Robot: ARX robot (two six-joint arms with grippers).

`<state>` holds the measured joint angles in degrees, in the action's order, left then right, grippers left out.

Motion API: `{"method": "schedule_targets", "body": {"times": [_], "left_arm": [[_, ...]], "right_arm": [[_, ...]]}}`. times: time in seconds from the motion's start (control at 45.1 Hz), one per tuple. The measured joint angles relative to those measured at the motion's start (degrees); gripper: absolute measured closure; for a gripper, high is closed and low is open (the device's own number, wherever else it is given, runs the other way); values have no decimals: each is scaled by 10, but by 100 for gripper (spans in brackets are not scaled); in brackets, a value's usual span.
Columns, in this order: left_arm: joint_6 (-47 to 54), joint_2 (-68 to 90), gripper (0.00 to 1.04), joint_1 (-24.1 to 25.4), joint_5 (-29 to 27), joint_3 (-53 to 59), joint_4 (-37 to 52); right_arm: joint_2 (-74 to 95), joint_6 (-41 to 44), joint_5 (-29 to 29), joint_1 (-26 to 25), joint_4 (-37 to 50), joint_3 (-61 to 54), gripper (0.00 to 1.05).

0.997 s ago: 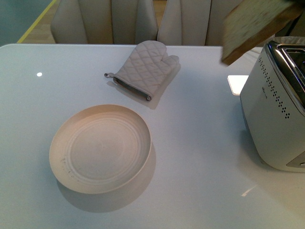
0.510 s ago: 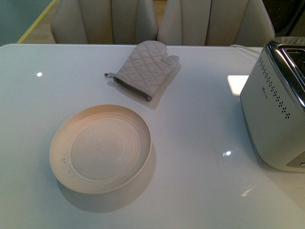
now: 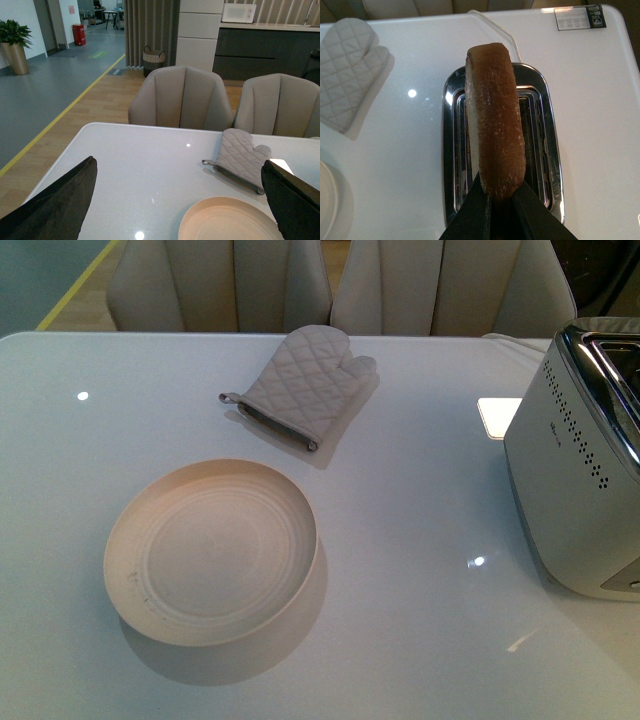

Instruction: Put bread into toaster

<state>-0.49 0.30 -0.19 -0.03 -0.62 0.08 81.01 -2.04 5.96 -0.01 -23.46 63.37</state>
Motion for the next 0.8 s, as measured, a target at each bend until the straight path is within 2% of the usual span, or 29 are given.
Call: {"method": "schedule_targets", "body": {"times": [0.665, 0.798], "left_arm": [[0, 0, 7, 0, 0, 0, 0], [0, 0, 7, 0, 0, 0, 0]], "right_arm": [[90, -12, 30, 8, 55, -61, 102], [97, -15, 30, 16, 80, -106, 77]]}}
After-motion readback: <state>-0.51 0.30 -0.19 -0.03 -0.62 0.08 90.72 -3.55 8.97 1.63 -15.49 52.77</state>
